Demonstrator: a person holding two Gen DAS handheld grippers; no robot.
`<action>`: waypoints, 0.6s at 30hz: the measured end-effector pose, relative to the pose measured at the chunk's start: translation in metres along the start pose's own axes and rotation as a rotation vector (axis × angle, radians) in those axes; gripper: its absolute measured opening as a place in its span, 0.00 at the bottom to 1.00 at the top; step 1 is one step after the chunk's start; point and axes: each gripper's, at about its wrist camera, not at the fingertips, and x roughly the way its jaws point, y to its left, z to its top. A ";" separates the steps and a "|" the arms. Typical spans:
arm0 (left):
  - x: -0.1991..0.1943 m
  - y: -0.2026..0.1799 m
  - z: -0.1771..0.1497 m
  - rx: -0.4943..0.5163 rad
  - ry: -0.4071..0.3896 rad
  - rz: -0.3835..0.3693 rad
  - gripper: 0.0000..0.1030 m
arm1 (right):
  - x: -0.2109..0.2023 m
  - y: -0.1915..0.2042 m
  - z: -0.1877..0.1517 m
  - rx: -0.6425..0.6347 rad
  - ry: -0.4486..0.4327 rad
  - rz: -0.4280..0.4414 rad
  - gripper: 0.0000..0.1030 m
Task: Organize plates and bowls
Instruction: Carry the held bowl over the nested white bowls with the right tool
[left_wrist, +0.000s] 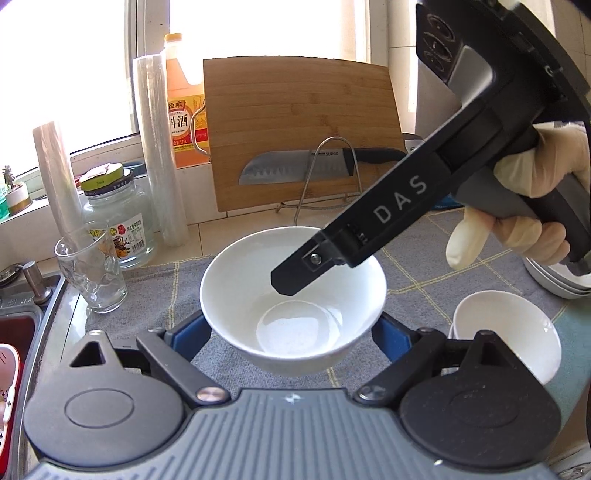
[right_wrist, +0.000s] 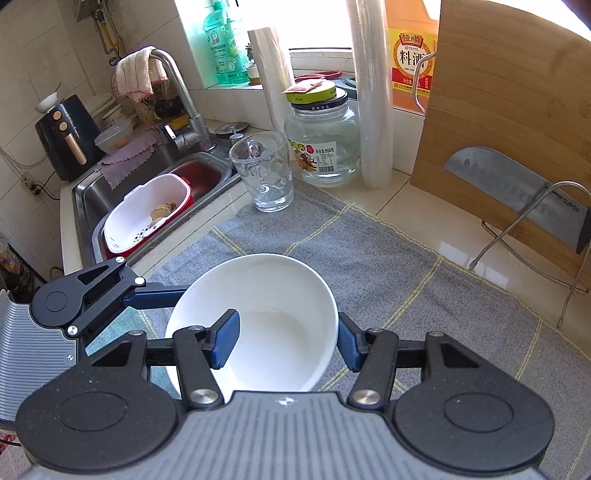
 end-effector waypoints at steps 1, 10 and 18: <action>-0.003 -0.002 0.000 -0.001 0.000 -0.001 0.90 | -0.003 0.001 -0.002 0.003 -0.002 0.005 0.60; -0.029 -0.023 -0.002 -0.014 0.008 -0.022 0.90 | -0.029 0.011 -0.026 0.006 -0.025 0.009 0.60; -0.047 -0.046 -0.003 0.005 0.008 -0.041 0.90 | -0.053 0.012 -0.052 0.024 -0.047 0.012 0.60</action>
